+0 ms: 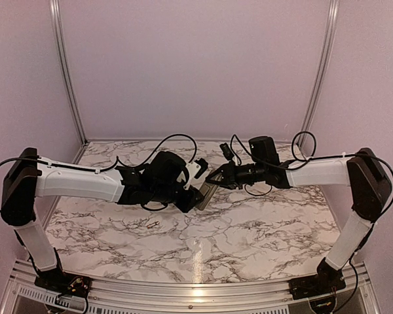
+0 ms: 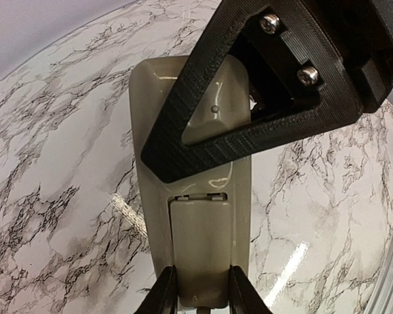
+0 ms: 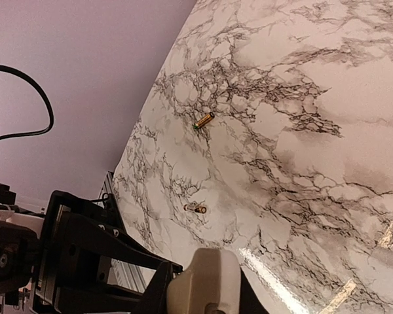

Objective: Load the batteries into the remote control
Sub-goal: Remove the battery cover from the remote control, then place the battery cover at the center of the board.

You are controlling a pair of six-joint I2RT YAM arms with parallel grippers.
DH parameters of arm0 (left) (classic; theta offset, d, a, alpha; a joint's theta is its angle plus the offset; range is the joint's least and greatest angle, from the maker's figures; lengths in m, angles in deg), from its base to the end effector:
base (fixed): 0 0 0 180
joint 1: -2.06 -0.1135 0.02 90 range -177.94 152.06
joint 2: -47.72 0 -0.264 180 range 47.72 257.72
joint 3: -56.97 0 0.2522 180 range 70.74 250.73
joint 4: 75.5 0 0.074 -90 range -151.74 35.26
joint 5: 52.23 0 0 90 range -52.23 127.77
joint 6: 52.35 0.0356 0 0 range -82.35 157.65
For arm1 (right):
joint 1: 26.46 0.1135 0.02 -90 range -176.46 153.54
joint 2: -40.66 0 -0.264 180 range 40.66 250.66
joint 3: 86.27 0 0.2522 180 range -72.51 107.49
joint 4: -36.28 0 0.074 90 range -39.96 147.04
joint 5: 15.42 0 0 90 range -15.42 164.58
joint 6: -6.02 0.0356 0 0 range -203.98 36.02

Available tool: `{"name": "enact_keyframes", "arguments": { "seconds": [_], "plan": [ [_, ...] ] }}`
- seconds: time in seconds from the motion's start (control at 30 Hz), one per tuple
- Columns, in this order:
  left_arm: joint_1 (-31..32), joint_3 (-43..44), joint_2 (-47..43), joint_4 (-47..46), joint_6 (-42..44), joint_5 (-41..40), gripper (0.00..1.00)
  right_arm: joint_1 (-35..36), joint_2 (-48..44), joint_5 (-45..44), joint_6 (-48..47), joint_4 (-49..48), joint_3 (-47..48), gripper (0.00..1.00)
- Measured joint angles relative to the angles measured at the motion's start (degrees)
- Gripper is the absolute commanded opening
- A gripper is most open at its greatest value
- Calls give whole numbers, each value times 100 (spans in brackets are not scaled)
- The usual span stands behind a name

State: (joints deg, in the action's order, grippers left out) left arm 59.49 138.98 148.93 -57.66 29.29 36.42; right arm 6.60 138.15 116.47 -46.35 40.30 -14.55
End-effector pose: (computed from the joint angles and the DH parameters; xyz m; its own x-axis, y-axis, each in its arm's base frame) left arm 0.2144 -0.3341 0.2235 -0.4419 0.4217 -0.7918 0.7764 0.6219 -0.1020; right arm 0.2961 0.2211 0.2157 -0.8742 -0.0267 -0.4848 -0.4520 0.4092 0.7926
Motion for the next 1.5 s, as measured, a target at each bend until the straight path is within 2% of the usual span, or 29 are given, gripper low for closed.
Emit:
{"name": "enact_keyframes", "arguments": {
  "seconds": [0.27,0.5,0.77,1.13,1.5],
  "plan": [
    [0,0,-48,-28,4,46,17,-17,-146,-70,-136,140,0,0],
    [-7,-63,-273,-11,24,46,17,-83,-234,-87,-256,203,0,0],
    [-260,-72,-291,146,0,-24,17,-643,-332,-251,-494,446,-157,0],
    [-560,1034,1198,1443,-42,-417,18,-796,-1233,-474,-1047,798,-518,3],
    [-590,1506,1851,2382,-151,-472,21,-796,-1250,-168,-1322,1165,-540,0]
  ]
}}
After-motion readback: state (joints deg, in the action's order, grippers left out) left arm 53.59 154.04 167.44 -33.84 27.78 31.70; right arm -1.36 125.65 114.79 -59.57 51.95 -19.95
